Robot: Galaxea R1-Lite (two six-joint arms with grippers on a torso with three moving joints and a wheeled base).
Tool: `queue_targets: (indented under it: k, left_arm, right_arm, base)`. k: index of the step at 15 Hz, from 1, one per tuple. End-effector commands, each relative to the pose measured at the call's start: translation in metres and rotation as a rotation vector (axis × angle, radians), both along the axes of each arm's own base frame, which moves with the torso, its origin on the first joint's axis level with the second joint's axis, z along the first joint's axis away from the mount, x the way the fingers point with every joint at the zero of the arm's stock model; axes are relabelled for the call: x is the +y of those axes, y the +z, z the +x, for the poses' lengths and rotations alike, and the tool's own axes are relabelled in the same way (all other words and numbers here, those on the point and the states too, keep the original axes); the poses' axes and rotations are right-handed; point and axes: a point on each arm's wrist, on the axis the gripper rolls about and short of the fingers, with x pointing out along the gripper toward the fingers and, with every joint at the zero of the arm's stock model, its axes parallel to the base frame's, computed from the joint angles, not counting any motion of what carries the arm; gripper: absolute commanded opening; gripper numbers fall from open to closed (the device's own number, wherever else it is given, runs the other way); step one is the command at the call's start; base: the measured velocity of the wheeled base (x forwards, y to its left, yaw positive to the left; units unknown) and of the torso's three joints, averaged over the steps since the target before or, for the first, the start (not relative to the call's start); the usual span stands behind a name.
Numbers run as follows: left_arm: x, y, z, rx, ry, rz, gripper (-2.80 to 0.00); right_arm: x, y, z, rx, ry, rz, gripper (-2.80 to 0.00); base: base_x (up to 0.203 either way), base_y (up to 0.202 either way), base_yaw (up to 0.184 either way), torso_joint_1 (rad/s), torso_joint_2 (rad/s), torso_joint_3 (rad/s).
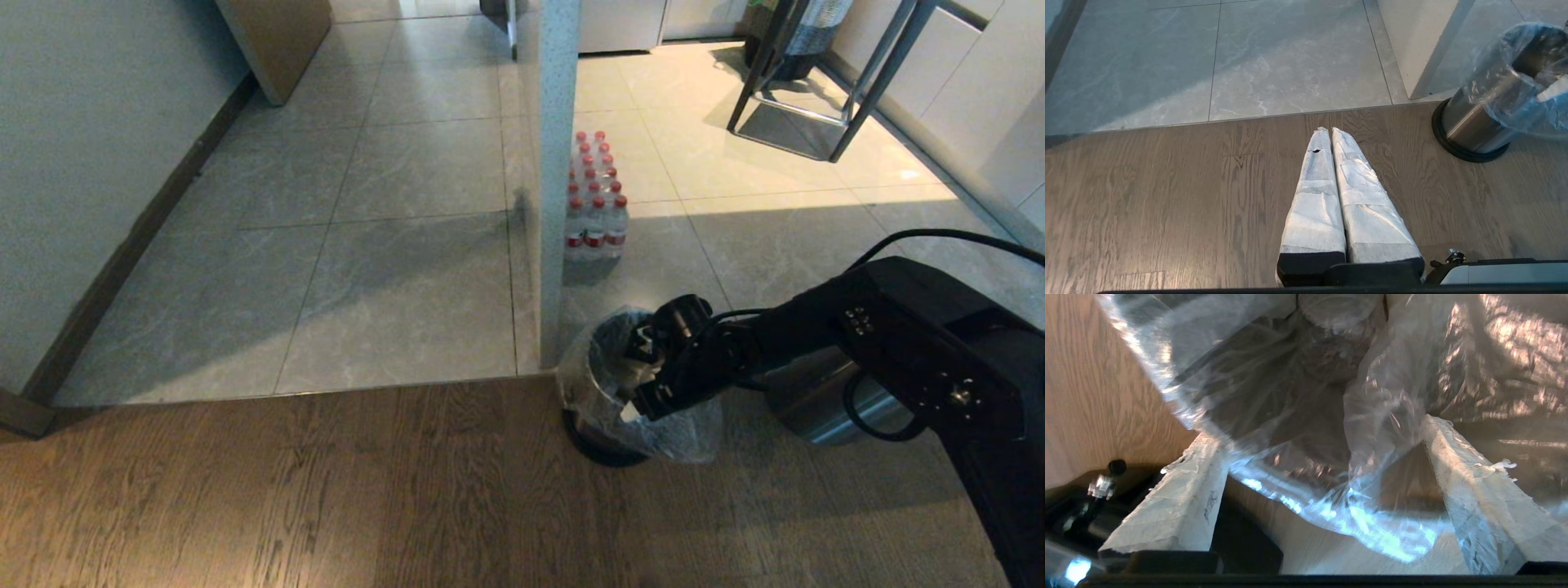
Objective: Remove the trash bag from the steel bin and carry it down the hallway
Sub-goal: Pick up the trash bag
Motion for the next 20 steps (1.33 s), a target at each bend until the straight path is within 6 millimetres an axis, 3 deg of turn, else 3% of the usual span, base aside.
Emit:
queue_targets:
  k: [1, 10, 20]
  left_arm:
    - [0.0, 0.0, 0.0, 0.0, 0.0, 0.0, -2.8]
    - [0.0, 0.0, 0.0, 0.0, 0.0, 0.0, -2.8]
    - [0.0, 0.0, 0.0, 0.0, 0.0, 0.0, -2.8]
  right_arm:
    - [0.001, -0.007, 0.004, 0.007, -0.002, 0.0, 0.0]
    - [0.0, 0.013, -0.001, -0.019, -0.016, 0.017, 0.0]
    - [-0.001, 0.035, 0.0, -0.02, -0.191, 0.154, 0.0]
  base:
    - [0.0, 0.0, 0.0, 0.0, 0.0, 0.0]
    - [0.0, 0.0, 0.0, 0.0, 0.0, 0.0]
    - [0.0, 0.0, 0.0, 0.0, 0.0, 0.0]
